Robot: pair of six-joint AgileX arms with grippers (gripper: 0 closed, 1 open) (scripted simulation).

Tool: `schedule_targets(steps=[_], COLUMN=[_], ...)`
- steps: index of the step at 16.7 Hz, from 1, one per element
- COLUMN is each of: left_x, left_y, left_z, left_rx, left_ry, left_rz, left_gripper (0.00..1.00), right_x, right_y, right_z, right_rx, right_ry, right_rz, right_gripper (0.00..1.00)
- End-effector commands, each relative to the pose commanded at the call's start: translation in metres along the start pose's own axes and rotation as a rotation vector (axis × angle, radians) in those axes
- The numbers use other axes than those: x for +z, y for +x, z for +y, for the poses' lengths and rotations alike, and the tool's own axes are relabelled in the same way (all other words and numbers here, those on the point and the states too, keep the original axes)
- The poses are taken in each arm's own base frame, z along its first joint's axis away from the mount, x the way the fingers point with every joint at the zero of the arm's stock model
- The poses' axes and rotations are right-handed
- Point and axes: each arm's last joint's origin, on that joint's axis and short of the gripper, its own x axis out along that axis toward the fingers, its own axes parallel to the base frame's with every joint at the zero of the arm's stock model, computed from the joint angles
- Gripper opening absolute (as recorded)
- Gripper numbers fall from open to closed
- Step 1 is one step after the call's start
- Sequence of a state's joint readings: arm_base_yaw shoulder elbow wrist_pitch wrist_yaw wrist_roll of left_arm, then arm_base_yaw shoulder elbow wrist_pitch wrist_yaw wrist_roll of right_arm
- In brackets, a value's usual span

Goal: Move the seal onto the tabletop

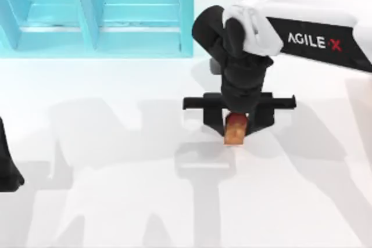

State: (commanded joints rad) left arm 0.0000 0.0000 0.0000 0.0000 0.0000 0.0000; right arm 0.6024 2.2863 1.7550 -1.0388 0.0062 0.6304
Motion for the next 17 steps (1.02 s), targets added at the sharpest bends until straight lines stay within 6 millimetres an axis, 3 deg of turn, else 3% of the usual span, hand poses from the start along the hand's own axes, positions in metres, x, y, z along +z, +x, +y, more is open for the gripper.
schedule_targets(steps=[11,17], left_x=[0.0,0.0], left_y=[0.0,0.0], left_z=[0.0,0.0], left_rx=[0.0,0.0], left_ry=[0.0,0.0], left_rz=[0.0,0.0], left_gripper=[1.0,1.0], right_x=[0.0,0.0], right_y=[0.0,0.0], right_z=[0.0,0.0], right_rx=[0.0,0.0], right_ry=[0.0,0.0], right_rz=[0.0,0.0], right_gripper=[0.98,1.0])
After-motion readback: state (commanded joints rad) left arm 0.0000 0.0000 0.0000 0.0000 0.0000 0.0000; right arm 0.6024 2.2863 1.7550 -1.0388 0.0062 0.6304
